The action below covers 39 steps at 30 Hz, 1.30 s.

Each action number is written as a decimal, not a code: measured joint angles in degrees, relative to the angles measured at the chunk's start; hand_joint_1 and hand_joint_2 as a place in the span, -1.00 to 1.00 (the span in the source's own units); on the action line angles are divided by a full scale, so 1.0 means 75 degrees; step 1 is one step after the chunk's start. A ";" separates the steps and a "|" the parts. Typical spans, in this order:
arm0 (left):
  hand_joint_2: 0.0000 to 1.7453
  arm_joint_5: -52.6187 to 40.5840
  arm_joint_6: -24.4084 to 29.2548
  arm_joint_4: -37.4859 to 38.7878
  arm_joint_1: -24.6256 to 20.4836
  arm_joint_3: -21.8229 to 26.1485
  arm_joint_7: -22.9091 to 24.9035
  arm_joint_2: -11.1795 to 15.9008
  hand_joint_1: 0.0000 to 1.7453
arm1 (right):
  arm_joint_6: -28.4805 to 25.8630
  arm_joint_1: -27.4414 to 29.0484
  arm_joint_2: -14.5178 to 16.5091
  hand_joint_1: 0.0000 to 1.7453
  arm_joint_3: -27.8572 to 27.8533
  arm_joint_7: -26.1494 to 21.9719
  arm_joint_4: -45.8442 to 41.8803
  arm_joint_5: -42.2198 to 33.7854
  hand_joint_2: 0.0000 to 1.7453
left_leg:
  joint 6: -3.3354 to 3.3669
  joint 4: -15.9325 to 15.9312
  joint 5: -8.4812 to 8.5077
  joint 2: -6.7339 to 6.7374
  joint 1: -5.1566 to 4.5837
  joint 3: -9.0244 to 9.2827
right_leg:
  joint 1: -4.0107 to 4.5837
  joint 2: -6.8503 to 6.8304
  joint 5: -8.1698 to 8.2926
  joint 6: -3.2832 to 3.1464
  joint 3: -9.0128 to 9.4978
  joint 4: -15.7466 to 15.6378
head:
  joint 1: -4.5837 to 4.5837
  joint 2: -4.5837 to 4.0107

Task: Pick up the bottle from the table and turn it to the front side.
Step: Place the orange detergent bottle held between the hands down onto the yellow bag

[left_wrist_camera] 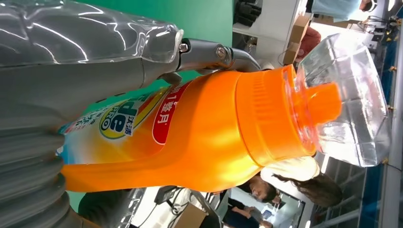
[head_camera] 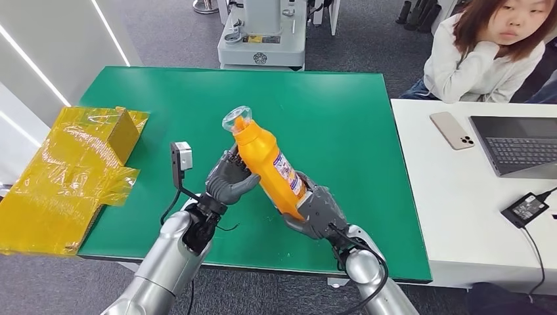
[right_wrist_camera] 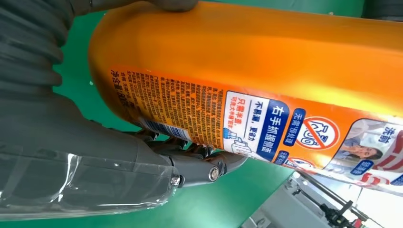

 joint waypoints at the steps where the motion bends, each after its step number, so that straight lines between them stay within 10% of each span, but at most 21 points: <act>1: 1.00 0.0009 0.0001 0.0031 -0.0024 -0.0011 0.0006 0.0001 -1.00 | -0.0003 -0.0041 0.0006 1.00 0.0001 -0.0003 0.0068 0.0000 1.00 | 0.0000 0.0000 0.0000 0.0000 0.0000 -0.0003 | 0.0000 0.0000 0.0000 0.0000 -0.0003 0.0000 | 0.0000 0.0000; 35: 1.00 -0.0745 0.0553 0.1098 -0.0669 -0.0912 0.0143 -0.0017 -0.98 | -0.0166 -0.0289 0.0059 1.00 0.0184 0.0039 0.0998 -0.0140 1.00 | 0.0000 0.0001 0.0001 0.0001 -0.0001 -0.0006 | 0.0000 0.0000 0.0000 0.0001 -0.0008 -0.0001 | 0.0000 0.0000; 37: 1.00 -0.0745 0.0553 0.1098 -0.0687 -0.0938 0.0146 -0.0031 -0.75 | -0.0168 -0.0272 0.0051 1.00 0.0184 0.0040 0.0970 -0.0141 1.00 | 0.0000 0.0001 0.0001 0.0001 -0.0001 -0.0006 | 0.0000 0.0001 0.0000 0.0001 -0.0008 -0.0001 | 0.0000 0.0000; 39: 1.00 -0.0737 0.0552 0.1098 -0.0696 -0.0949 0.0146 -0.0044 0.11 | -0.0168 -0.0267 0.0044 1.00 0.0183 0.0042 0.0951 -0.0141 1.00 | 0.0000 0.0001 0.0001 0.0001 -0.0001 -0.0006 | 0.0000 0.0001 0.0000 0.0000 -0.0008 -0.0001 | 0.0000 0.0000</act>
